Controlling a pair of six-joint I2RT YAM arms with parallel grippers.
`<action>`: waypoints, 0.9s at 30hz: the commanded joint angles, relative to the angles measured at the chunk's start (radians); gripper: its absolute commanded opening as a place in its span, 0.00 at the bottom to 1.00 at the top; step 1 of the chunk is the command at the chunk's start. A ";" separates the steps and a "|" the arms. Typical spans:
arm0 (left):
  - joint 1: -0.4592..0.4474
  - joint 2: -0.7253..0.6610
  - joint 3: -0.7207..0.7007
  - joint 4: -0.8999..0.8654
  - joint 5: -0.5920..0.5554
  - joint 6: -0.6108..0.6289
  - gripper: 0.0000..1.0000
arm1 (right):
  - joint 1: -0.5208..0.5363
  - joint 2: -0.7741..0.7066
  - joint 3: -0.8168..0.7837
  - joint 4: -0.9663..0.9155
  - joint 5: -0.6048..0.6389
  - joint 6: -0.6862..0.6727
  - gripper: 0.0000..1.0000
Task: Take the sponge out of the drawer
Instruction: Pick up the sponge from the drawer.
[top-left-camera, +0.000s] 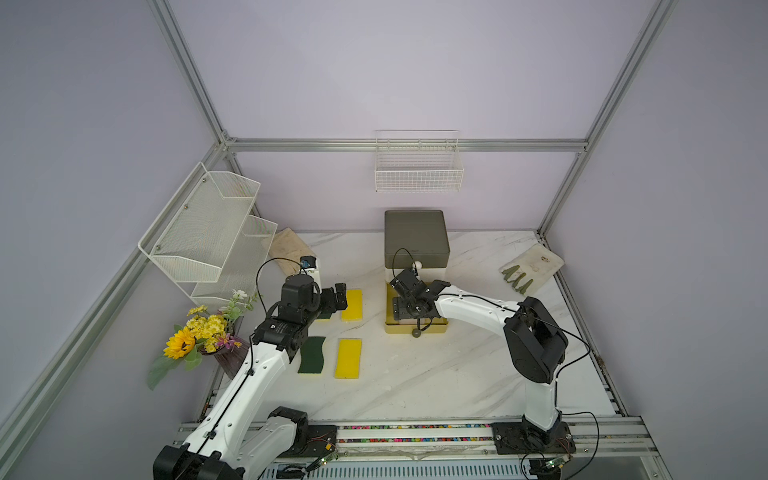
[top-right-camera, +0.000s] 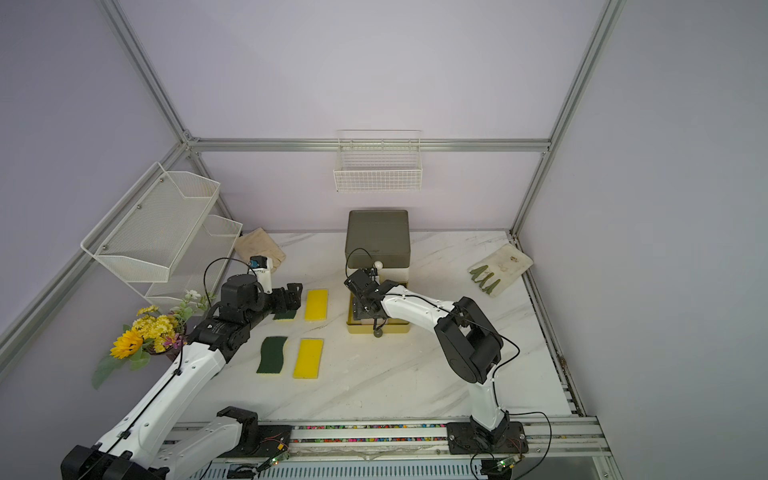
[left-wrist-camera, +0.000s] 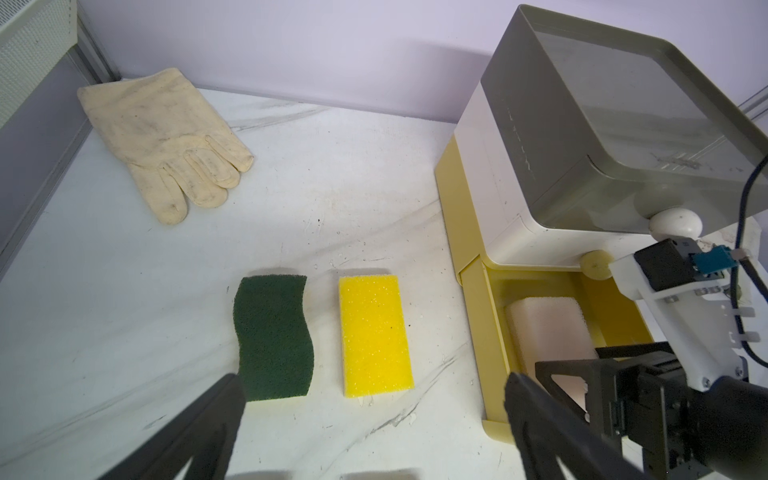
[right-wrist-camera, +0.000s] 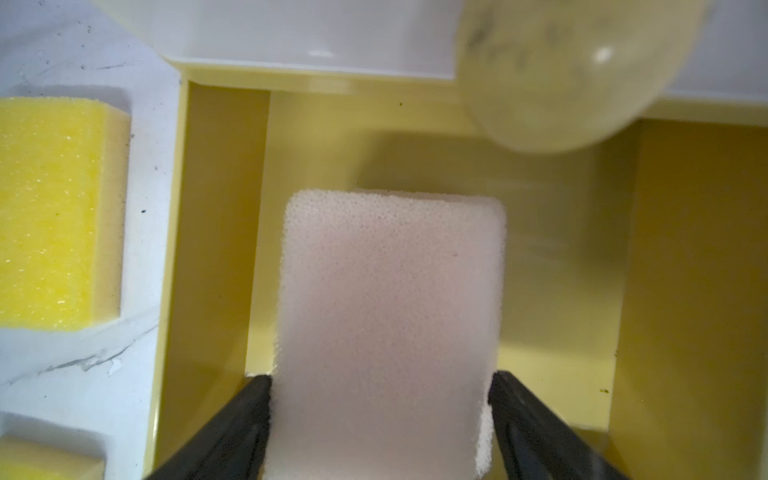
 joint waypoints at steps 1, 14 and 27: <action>0.007 -0.002 0.006 0.016 0.011 0.013 1.00 | -0.010 0.018 0.029 0.000 0.015 0.004 0.84; 0.007 0.003 0.006 0.016 0.021 0.013 1.00 | -0.010 0.048 0.039 -0.008 0.017 0.003 0.80; 0.006 0.010 0.006 0.013 0.024 0.013 1.00 | -0.010 0.008 0.004 0.038 0.008 -0.019 0.67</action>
